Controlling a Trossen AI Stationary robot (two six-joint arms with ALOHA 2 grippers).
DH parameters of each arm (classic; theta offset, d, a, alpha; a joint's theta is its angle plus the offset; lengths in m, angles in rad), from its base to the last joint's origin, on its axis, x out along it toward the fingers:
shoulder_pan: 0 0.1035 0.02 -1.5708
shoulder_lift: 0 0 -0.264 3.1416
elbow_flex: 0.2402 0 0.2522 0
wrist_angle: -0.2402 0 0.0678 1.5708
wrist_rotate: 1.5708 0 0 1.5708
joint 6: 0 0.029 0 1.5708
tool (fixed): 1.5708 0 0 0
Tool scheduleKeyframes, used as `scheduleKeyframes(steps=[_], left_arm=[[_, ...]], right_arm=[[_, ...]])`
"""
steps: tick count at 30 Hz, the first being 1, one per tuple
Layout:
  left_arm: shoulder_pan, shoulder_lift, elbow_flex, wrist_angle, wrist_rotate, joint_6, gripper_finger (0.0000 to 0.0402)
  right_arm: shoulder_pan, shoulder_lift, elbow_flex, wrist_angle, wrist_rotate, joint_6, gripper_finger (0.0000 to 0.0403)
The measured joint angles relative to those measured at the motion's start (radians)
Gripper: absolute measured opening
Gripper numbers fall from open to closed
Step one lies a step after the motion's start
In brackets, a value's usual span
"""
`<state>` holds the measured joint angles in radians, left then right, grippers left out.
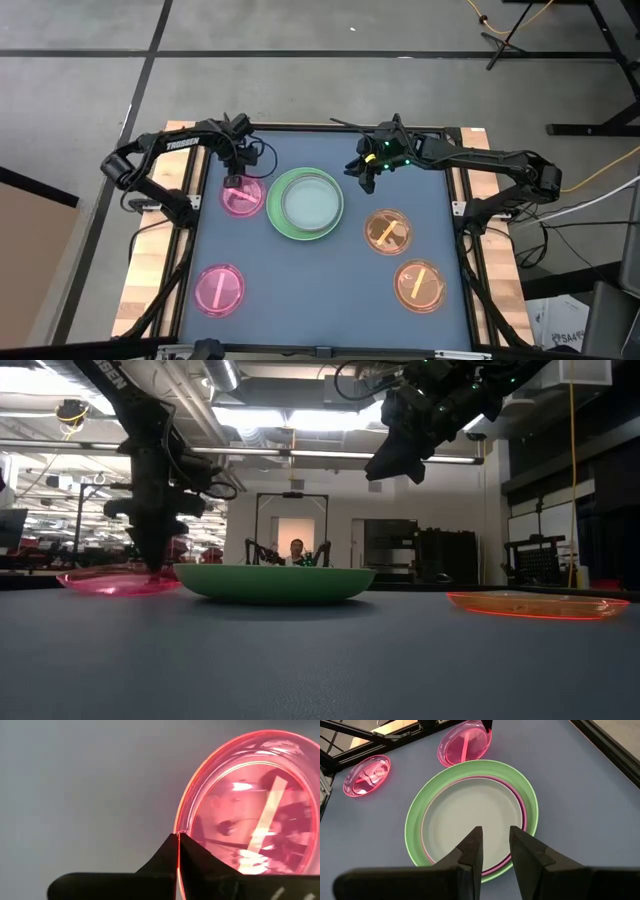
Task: Stack plastic plates
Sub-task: Stack the top transparent pink plate on the blue plate
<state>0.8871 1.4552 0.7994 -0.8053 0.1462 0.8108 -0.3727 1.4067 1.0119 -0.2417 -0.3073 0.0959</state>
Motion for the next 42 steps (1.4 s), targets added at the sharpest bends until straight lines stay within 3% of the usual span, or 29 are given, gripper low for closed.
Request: scheduleKeyframes(steps=[18,39,42], left_arm=[[0.000,-0.220,0.002,-0.104,0.032,-0.003,0.0000],[0.000,-0.380,0.002,-0.136,0.060,-0.045,0.0000],[0.000,-0.391,0.002,-0.156,0.105,-0.052,0.0000]], right_arm=[[0.000,0.000,0.000,0.000,0.000,0.000,0.0087],[0.000,0.000,0.000,0.000,0.000,0.000,0.0087],[0.000,0.000,0.000,0.000,0.000,0.000,0.0087]])
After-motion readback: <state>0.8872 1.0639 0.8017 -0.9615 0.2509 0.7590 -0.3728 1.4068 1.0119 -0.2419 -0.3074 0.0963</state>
